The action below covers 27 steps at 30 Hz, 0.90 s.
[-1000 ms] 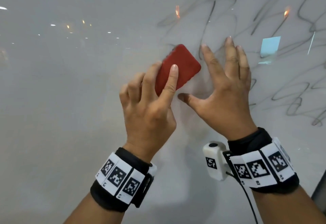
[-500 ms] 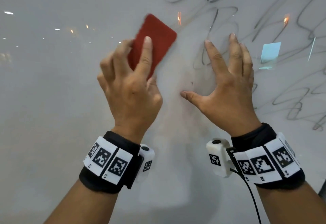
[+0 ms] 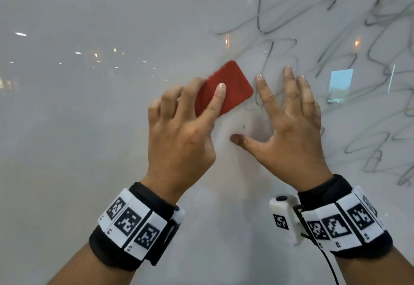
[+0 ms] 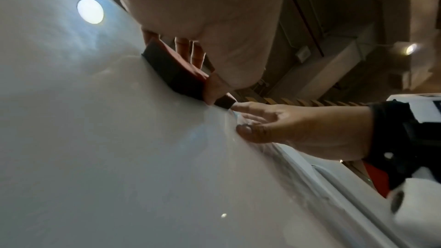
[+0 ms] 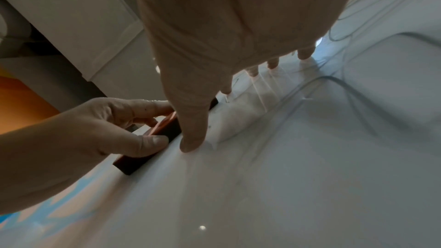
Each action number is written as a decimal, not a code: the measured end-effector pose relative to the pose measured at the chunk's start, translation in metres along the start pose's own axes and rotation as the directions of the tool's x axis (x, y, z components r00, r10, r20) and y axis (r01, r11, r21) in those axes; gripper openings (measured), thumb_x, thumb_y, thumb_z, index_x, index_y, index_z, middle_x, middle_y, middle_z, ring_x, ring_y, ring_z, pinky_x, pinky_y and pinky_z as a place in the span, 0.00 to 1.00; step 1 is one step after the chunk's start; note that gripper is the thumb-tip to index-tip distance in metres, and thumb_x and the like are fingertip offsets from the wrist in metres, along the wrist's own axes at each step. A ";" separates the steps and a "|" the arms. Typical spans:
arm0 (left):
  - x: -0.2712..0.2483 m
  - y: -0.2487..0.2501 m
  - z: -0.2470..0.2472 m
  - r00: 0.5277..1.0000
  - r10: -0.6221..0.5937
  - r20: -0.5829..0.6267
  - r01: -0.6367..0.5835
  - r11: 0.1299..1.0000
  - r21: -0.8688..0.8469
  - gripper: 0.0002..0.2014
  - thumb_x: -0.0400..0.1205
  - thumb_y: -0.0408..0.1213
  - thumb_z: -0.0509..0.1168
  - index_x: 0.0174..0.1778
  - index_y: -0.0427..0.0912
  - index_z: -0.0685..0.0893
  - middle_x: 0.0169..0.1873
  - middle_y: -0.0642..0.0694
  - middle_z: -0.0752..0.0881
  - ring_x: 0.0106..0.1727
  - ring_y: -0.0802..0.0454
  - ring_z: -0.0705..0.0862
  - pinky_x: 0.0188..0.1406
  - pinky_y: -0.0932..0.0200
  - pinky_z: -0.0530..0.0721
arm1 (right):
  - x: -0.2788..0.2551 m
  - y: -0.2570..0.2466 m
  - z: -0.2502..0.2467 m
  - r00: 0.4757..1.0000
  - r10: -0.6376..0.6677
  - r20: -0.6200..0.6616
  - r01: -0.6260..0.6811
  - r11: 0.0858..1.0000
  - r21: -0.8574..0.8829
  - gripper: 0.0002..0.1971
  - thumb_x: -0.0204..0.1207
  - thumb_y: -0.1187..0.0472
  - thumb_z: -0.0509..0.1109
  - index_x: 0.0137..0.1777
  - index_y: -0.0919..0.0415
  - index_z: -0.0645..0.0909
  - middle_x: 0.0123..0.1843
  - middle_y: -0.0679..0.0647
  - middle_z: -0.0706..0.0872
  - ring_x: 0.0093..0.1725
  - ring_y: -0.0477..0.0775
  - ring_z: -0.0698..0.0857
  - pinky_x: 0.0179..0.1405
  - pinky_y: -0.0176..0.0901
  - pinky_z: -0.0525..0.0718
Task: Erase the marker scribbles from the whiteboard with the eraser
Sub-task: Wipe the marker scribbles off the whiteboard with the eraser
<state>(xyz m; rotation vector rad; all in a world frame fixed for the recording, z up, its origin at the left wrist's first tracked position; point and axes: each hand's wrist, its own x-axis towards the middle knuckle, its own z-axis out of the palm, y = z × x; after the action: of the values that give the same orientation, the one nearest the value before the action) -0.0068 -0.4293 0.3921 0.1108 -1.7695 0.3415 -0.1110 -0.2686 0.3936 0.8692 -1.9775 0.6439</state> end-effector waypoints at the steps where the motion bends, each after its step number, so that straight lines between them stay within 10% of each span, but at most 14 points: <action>1: 0.003 -0.003 -0.001 1.000 -0.006 -0.005 0.006 1.000 0.013 0.34 0.71 0.32 0.71 0.78 0.49 0.78 0.72 0.42 0.78 0.66 0.40 0.68 0.55 0.42 0.71 | 0.000 0.000 0.000 1.000 0.002 0.004 -0.002 1.000 -0.003 0.52 0.66 0.23 0.66 0.88 0.38 0.49 0.90 0.55 0.43 0.88 0.62 0.43 0.84 0.68 0.51; 5: 0.027 -0.011 -0.006 0.955 -0.283 -0.088 0.282 0.959 -0.023 0.35 0.73 0.34 0.69 0.79 0.49 0.75 0.72 0.40 0.76 0.68 0.42 0.65 0.57 0.40 0.73 | 0.001 0.000 0.001 1.000 0.012 0.008 -0.012 1.000 -0.001 0.53 0.65 0.23 0.66 0.87 0.37 0.49 0.90 0.54 0.42 0.88 0.60 0.43 0.84 0.67 0.50; 10: 0.021 -0.007 -0.003 0.998 0.065 0.020 -0.066 0.997 0.031 0.33 0.73 0.34 0.70 0.77 0.50 0.78 0.72 0.42 0.77 0.67 0.39 0.69 0.56 0.43 0.69 | 0.000 0.000 0.001 1.000 0.007 -0.010 -0.007 1.000 0.002 0.53 0.65 0.24 0.68 0.87 0.38 0.51 0.90 0.55 0.45 0.88 0.62 0.45 0.84 0.68 0.51; 16: 0.045 -0.013 -0.009 0.974 -0.219 -0.053 0.219 0.976 0.002 0.34 0.74 0.35 0.69 0.79 0.50 0.74 0.71 0.41 0.76 0.68 0.43 0.63 0.58 0.40 0.74 | 0.011 -0.005 -0.011 1.000 0.009 -0.011 -0.009 1.000 0.024 0.52 0.65 0.27 0.71 0.87 0.40 0.55 0.90 0.57 0.47 0.87 0.64 0.47 0.84 0.66 0.52; 20: 0.036 -0.016 -0.007 0.998 0.061 -0.003 -0.060 0.997 0.039 0.32 0.74 0.35 0.69 0.77 0.51 0.78 0.71 0.42 0.77 0.68 0.39 0.69 0.57 0.43 0.69 | 0.031 -0.003 -0.023 0.999 -0.039 -0.020 0.039 0.999 0.001 0.54 0.64 0.27 0.70 0.88 0.42 0.51 0.90 0.58 0.46 0.88 0.65 0.46 0.84 0.67 0.52; 25: 0.053 -0.026 -0.013 0.984 -0.167 -0.058 0.167 0.986 0.006 0.33 0.74 0.35 0.69 0.79 0.51 0.75 0.70 0.41 0.77 0.67 0.42 0.66 0.57 0.40 0.72 | 0.041 0.000 -0.025 0.998 -0.047 0.037 0.049 0.998 -0.036 0.55 0.63 0.24 0.69 0.88 0.38 0.47 0.90 0.55 0.41 0.88 0.62 0.42 0.84 0.66 0.49; 27: 0.050 -0.024 -0.009 0.999 -0.032 -0.033 0.033 0.999 0.031 0.33 0.74 0.35 0.69 0.78 0.51 0.77 0.70 0.42 0.77 0.67 0.39 0.68 0.57 0.42 0.71 | 0.041 0.002 -0.024 0.998 -0.048 0.037 0.050 0.998 -0.045 0.55 0.63 0.24 0.68 0.87 0.37 0.46 0.90 0.55 0.41 0.88 0.61 0.41 0.85 0.65 0.49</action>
<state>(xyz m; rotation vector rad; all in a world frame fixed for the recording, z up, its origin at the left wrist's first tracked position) -0.0032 -0.4443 0.4461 0.1553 -1.7285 0.3455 -0.1161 -0.2637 0.4407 0.9042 -1.9887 0.5568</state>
